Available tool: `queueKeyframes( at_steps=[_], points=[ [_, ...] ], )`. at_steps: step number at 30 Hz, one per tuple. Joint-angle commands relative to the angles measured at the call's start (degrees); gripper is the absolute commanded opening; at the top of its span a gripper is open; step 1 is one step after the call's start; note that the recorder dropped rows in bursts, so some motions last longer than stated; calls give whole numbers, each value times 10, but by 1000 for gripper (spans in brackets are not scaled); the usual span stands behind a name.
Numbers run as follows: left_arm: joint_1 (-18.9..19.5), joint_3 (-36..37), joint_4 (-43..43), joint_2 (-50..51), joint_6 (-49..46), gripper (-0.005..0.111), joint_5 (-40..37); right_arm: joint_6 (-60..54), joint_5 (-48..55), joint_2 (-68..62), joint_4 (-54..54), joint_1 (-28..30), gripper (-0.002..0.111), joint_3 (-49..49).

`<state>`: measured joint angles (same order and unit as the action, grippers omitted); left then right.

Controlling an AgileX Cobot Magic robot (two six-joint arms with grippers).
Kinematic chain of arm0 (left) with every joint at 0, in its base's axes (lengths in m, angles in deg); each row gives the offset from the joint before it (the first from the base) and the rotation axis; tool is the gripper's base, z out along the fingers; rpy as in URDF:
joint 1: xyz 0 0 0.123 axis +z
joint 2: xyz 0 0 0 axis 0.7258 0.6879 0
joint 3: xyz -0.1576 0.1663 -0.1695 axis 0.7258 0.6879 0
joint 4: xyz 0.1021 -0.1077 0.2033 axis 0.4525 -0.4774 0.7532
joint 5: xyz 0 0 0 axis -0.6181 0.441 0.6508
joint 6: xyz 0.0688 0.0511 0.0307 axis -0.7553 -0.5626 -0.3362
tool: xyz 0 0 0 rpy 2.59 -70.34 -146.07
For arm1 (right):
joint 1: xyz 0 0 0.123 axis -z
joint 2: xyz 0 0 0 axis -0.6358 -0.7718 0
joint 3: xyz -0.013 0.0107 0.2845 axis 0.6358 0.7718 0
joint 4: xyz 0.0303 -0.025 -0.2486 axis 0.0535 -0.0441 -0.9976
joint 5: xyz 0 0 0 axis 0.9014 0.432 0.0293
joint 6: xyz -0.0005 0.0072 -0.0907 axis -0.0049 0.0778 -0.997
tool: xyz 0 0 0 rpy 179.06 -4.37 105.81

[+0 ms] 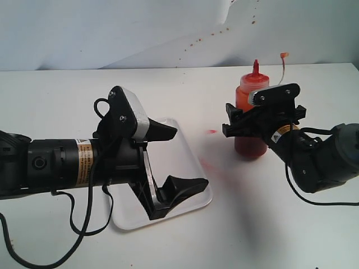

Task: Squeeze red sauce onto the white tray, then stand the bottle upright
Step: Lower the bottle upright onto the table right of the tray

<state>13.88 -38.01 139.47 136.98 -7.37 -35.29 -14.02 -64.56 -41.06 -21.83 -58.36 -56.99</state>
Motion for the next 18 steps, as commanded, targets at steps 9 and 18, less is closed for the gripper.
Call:
queueKeyframes(
  at_steps=[9, 18],
  points=[
    [1, -1, -8, -4, -1, 105, 0, -1, 8, 3, -6, 3, 75, 0],
    [1, -1, -8, -4, -1, 105, 0, -1, 13, 3, -6, 3, 78, 0]
  ],
)
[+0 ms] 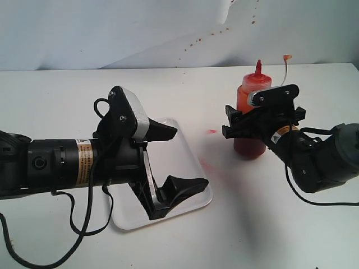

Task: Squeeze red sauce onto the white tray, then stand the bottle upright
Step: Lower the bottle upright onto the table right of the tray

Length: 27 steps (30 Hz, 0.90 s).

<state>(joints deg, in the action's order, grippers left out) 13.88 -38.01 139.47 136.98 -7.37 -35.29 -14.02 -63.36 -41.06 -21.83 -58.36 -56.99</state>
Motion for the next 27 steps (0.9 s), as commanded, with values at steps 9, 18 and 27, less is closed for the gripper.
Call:
queueKeyframes(
  at_steps=[9, 18, 27],
  points=[
    [1, -1, -8, -4, -1, 105, 0, -1, 11, 11, -7, 1, 105, 0],
    [1, -1, -8, -4, -1, 105, 0, -1, 106, 78, -27, 1, 105, 1],
    [1, -1, -7, -4, -1, 105, 0, 1, 208, 143, -27, 0, 105, 1]
  ],
)
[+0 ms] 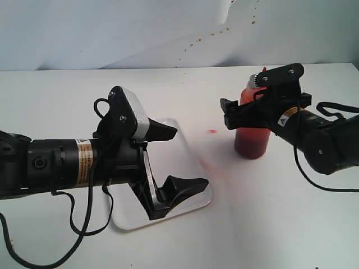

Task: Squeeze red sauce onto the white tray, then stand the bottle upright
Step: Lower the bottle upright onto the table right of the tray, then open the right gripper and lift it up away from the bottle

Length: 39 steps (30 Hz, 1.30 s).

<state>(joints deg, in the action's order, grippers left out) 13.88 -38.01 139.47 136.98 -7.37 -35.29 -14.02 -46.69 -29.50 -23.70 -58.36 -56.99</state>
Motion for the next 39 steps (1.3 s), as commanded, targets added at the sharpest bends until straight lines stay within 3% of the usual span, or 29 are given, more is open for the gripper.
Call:
queueKeyframes(
  at_steps=[1, 25, 39],
  points=[
    [1, -1, -7, -4, -1, 105, 0, 1, 51, 34, -8, 0, 105, 1],
    [1, -1, -7, -4, -1, 105, -1, 106, 174, 221, -8, 0, 105, 1],
    [1, -1, -6, -4, -1, 105, -2, 110, 300, 441, -8, 0, 105, 1]
  ],
)
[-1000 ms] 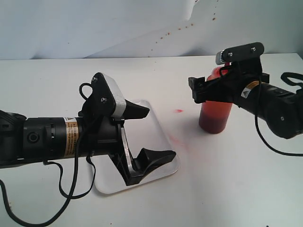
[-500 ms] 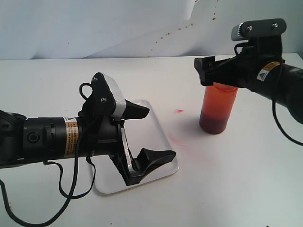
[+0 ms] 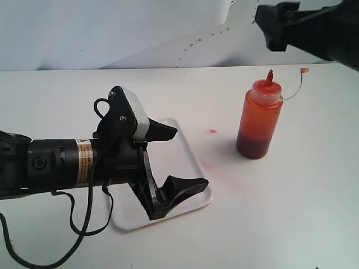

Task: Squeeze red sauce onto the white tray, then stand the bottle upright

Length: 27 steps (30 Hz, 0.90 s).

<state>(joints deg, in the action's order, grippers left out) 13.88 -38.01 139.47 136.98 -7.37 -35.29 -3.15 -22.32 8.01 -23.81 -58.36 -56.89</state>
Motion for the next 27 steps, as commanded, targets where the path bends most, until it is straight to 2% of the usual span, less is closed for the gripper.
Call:
queueKeyframes(
  at_steps=[1, 9, 18, 22, 25, 26, 27],
  points=[
    [1, -1, -6, -4, -1, 105, -2, 2, 74, 82, -7, 0, 105, 0],
    [1, -1, -6, -24, 5, 105, 4, -7, 184, 224, -7, 0, 105, 0],
    [1, -1, -7, -142, 34, 105, 2, -7, 257, 319, -12, 0, 105, 0],
    [1, -1, -7, -201, 61, 105, -21, -12, 289, 346, -106, 0, 104, 0],
    [1, -1, -6, -243, 77, 105, -58, -12, 326, 361, -174, 0, 95, 0],
    [1, -1, -6, -257, 77, 105, -74, -12, 333, 365, -181, 0, 89, 0],
    [1, -1, -6, -271, 77, 105, -88, -12, 337, 369, -183, 0, 79, 0]
  ],
)
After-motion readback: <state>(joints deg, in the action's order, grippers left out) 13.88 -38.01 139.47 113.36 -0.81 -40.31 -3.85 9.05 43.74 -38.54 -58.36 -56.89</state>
